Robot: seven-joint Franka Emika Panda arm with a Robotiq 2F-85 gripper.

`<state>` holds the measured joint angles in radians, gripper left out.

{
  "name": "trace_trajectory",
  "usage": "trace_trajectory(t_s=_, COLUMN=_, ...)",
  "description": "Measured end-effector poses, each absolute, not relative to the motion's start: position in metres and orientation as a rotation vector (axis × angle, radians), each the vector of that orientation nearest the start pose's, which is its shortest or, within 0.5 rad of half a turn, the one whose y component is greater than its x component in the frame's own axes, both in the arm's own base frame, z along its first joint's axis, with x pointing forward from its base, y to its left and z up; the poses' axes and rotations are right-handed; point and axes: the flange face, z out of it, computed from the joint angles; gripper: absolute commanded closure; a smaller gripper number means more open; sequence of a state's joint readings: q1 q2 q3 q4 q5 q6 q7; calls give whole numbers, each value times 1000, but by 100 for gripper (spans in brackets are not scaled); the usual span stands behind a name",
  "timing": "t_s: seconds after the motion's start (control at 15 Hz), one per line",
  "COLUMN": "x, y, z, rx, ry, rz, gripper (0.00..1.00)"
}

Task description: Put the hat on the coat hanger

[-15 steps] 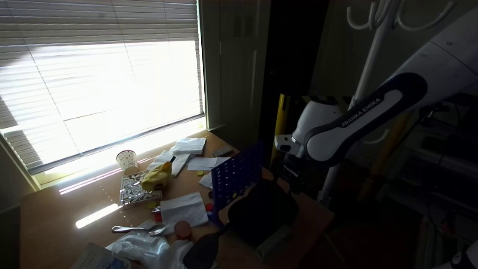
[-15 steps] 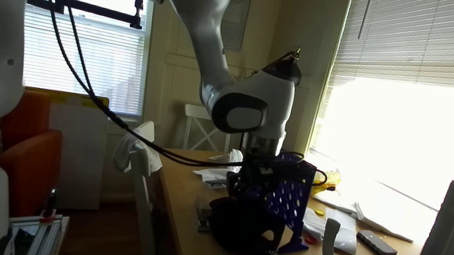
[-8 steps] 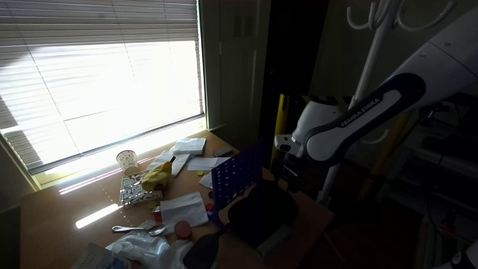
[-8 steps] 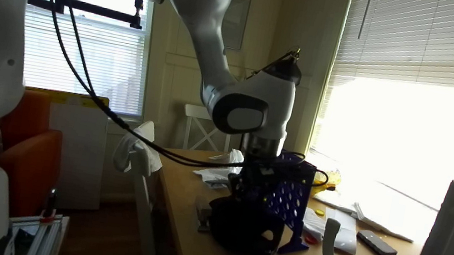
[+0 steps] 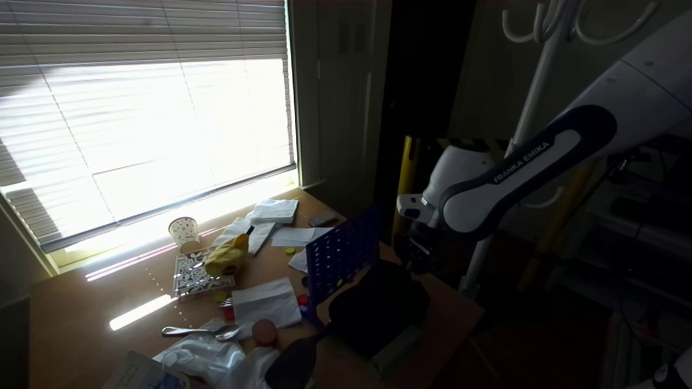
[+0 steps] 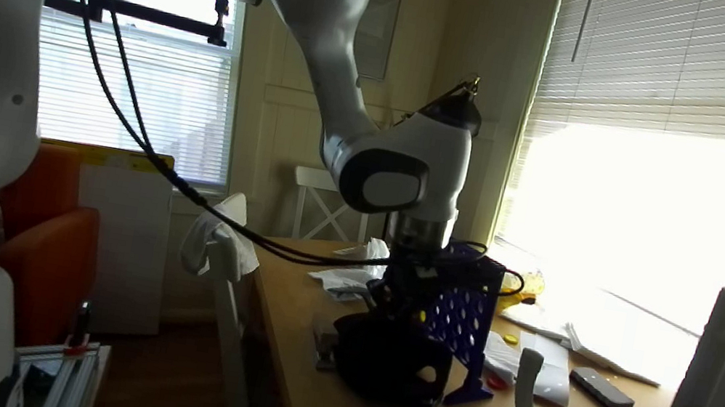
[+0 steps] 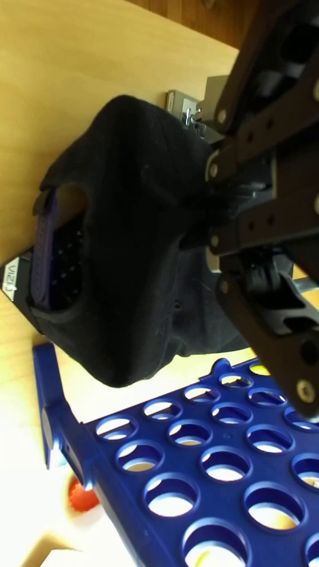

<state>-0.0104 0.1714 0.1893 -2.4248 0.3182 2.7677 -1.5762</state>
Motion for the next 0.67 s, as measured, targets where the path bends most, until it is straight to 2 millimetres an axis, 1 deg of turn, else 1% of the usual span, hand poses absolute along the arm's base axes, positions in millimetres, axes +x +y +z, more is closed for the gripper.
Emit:
trace_trajectory(t_s=0.2, x=504, y=81, z=257, rx=-2304, ry=-2065, rz=-385, gripper=94)
trace_trajectory(t_s=0.33, x=506, y=83, z=267, rx=-2312, ry=-2060, rz=-416, gripper=94)
trace_trajectory(t_s=0.47, x=507, y=86, z=284, rx=-2334, ry=-2029, rz=-468, gripper=94)
trace_trajectory(t_s=0.67, x=507, y=84, z=319, rx=-2426, ry=-1922, rz=-531, gripper=94)
